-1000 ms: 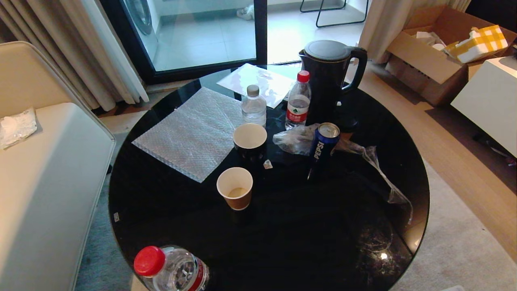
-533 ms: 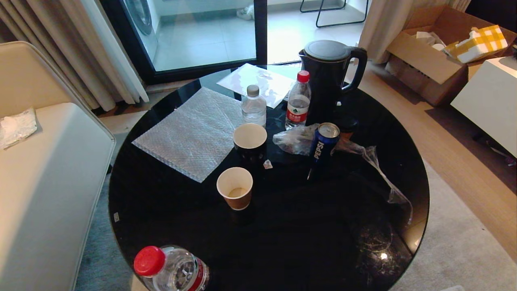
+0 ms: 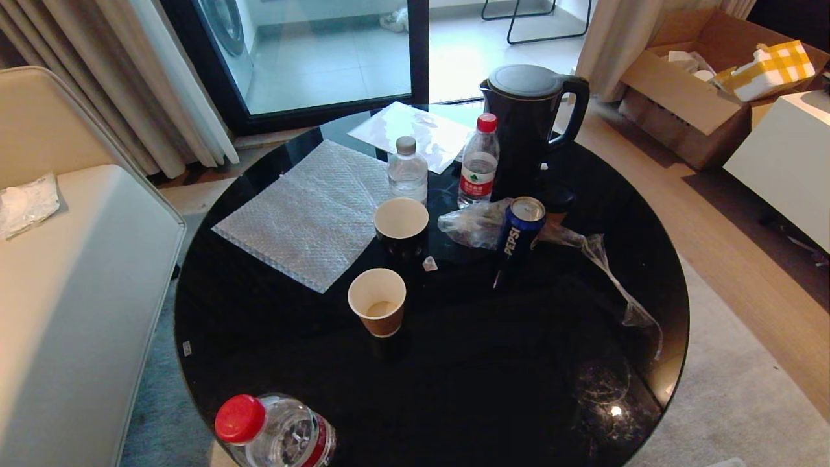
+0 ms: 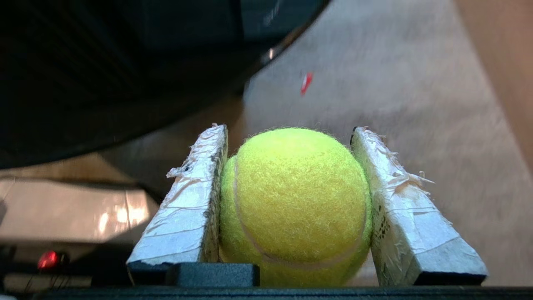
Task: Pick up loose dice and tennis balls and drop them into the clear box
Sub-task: Put the ball in the box
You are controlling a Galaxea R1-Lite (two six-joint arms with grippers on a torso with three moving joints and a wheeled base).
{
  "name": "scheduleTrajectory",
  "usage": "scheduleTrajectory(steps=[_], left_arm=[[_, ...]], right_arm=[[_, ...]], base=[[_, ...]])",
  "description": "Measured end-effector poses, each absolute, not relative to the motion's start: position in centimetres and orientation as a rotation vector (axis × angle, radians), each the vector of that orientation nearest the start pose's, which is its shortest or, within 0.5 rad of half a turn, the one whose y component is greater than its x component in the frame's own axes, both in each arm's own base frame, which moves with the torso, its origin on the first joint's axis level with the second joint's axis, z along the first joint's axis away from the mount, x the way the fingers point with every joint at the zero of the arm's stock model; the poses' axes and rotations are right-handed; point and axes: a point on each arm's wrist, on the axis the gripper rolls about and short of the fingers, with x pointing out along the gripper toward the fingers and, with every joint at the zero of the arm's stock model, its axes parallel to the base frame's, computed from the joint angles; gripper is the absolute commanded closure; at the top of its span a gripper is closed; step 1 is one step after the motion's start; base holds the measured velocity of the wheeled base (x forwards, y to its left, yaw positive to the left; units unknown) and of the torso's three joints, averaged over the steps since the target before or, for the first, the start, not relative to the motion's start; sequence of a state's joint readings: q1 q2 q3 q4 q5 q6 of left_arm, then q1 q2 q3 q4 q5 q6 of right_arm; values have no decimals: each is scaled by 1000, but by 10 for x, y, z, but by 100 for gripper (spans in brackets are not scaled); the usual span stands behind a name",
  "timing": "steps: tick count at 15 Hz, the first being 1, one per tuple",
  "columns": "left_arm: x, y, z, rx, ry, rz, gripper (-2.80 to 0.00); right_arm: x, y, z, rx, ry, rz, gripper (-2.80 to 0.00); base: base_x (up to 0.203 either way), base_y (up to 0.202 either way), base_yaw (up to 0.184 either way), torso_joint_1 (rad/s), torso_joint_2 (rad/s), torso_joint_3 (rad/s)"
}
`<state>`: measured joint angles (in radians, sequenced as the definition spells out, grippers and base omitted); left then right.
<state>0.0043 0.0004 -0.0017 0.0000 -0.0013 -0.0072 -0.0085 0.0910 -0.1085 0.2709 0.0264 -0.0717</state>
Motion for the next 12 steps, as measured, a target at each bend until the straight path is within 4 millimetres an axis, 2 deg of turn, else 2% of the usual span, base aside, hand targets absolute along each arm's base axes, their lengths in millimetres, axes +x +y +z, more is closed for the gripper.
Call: scheduleTrajectory(steps=[4, 12], left_arm=[[-23, 0, 76, -7, -1, 3, 0], [-23, 0, 76, -3, -1, 3, 0]], right_arm=[[-32, 1, 78, -73, 181, 26, 0], [-33, 1, 76, -67, 164, 24, 0]], base=[[0, 0, 0, 0, 0, 0], [0, 0, 0, 0, 0, 0]])
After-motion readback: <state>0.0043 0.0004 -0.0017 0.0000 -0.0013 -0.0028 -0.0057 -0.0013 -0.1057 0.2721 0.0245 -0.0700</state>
